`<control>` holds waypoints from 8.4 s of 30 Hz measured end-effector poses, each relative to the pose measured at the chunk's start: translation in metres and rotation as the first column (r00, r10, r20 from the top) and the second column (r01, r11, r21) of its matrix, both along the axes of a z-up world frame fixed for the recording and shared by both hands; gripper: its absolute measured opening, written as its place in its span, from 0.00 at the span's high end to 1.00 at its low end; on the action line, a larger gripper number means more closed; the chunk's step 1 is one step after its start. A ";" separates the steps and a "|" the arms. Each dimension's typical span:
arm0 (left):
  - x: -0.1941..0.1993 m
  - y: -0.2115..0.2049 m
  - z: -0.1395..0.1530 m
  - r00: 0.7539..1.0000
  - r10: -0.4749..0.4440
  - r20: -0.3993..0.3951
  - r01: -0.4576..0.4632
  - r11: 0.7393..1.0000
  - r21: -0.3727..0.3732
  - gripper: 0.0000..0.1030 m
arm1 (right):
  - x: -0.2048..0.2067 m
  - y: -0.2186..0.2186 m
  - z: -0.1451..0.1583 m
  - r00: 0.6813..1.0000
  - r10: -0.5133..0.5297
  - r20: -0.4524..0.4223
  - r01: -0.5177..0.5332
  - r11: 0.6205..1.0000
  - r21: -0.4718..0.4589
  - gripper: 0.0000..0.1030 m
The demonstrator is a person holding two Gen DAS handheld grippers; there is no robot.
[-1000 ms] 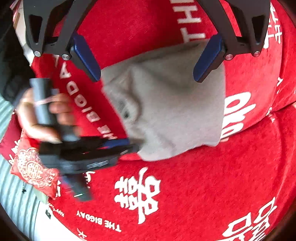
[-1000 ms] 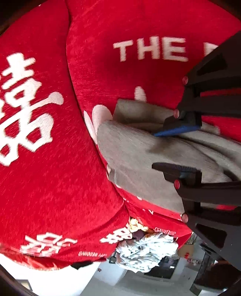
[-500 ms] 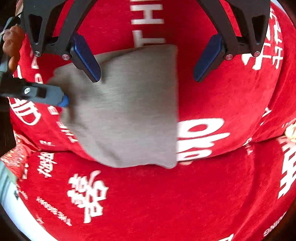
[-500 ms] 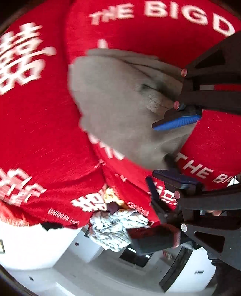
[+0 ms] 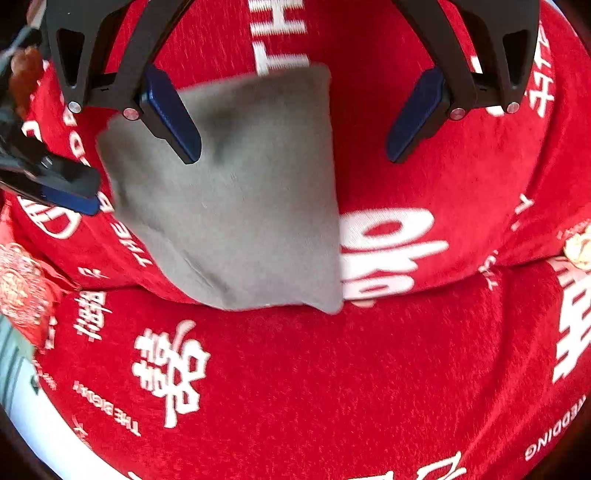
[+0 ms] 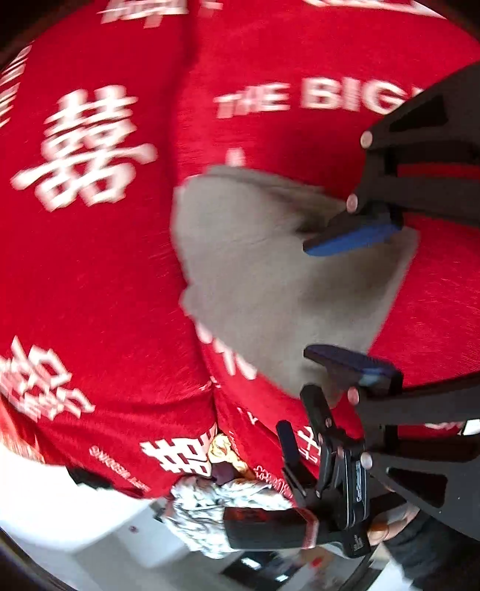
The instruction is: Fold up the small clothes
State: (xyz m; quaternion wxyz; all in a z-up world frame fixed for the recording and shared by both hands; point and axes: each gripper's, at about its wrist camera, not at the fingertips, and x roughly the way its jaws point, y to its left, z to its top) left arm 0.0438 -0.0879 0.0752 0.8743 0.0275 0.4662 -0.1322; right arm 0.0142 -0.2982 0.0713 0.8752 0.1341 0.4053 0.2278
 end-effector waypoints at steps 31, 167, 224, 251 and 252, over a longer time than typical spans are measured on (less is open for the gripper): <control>0.079 0.011 -0.031 0.989 -0.002 -0.147 -0.007 0.998 -0.060 0.01 | 0.097 -0.034 -0.036 0.969 -0.185 -0.162 0.168 0.979 -0.112 0.34; -0.034 0.088 -0.038 0.987 0.044 -0.152 -0.030 0.995 0.091 0.32 | -0.011 0.101 -0.038 0.984 0.034 -0.177 -0.044 0.998 -0.052 0.49; -0.167 0.090 -0.009 0.986 0.154 -0.071 -0.143 0.980 0.136 0.20 | -0.156 0.122 -0.004 0.995 0.098 -0.033 -0.103 0.907 -0.407 0.34; -0.156 0.083 -0.012 0.984 0.154 -0.089 -0.140 0.979 0.145 0.20 | -0.138 0.124 -0.006 0.994 0.101 -0.049 -0.112 0.896 -0.429 0.34; -0.155 0.083 -0.013 0.984 0.155 -0.089 -0.141 0.979 0.147 0.20 | -0.138 0.124 -0.006 0.994 0.101 -0.050 -0.112 0.897 -0.428 0.34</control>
